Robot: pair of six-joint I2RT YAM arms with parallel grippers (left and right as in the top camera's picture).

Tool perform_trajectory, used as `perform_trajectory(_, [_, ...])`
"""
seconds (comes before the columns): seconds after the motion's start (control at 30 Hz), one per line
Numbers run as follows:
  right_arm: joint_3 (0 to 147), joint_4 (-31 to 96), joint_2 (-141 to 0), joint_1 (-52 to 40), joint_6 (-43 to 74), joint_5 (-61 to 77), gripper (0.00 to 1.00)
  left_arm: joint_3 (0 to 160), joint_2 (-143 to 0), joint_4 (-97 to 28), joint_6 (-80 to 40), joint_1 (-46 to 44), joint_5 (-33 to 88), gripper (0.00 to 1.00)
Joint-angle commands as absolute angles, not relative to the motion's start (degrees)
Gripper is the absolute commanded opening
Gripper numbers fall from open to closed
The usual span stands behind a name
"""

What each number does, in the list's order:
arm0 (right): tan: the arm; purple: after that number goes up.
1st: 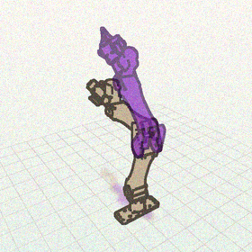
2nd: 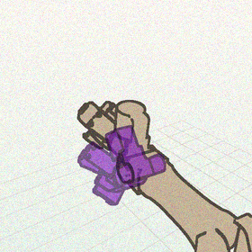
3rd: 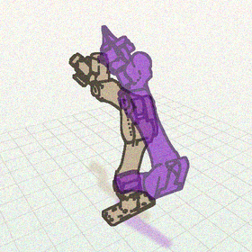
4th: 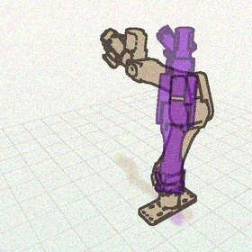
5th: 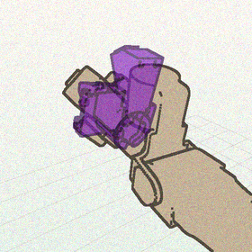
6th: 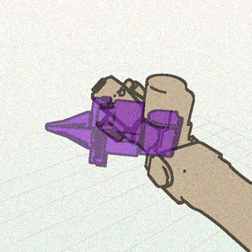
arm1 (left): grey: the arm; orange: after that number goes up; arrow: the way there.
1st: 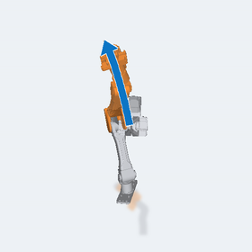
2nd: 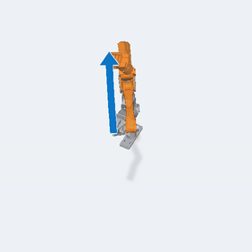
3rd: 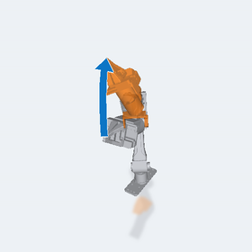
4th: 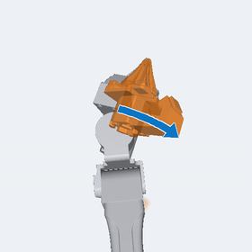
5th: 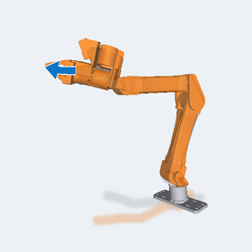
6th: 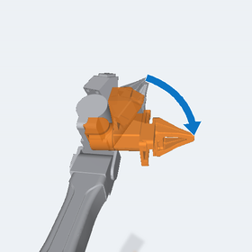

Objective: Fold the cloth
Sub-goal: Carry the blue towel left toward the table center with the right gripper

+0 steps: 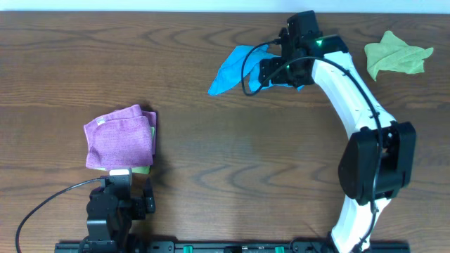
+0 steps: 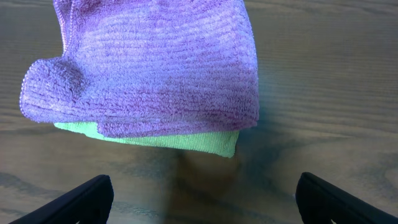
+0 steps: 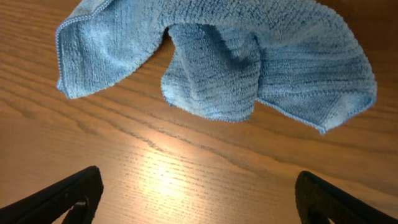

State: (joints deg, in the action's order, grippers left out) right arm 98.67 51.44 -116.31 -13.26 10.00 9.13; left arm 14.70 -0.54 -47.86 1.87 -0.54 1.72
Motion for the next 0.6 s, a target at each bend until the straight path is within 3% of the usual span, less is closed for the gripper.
perform_trajectory(0.0, [96.5, 49.8, -117.7, -13.6, 9.1, 8.6, 0.93, 12.6, -0.2, -50.5, 1.1, -0.3, 2.4, 0.95])
perform_trajectory(0.17, [95.7, 44.5, -120.1, -13.7, 8.1, 9.7, 0.83, 12.6, -0.2, -50.5, 1.1, -0.3, 2.4, 0.95])
perform_trajectory(0.57, [95.7, 40.2, -125.7, -14.0, 8.1, 9.6, 0.77, 12.6, -0.2, -50.5, 1.1, -0.3, 2.4, 0.95])
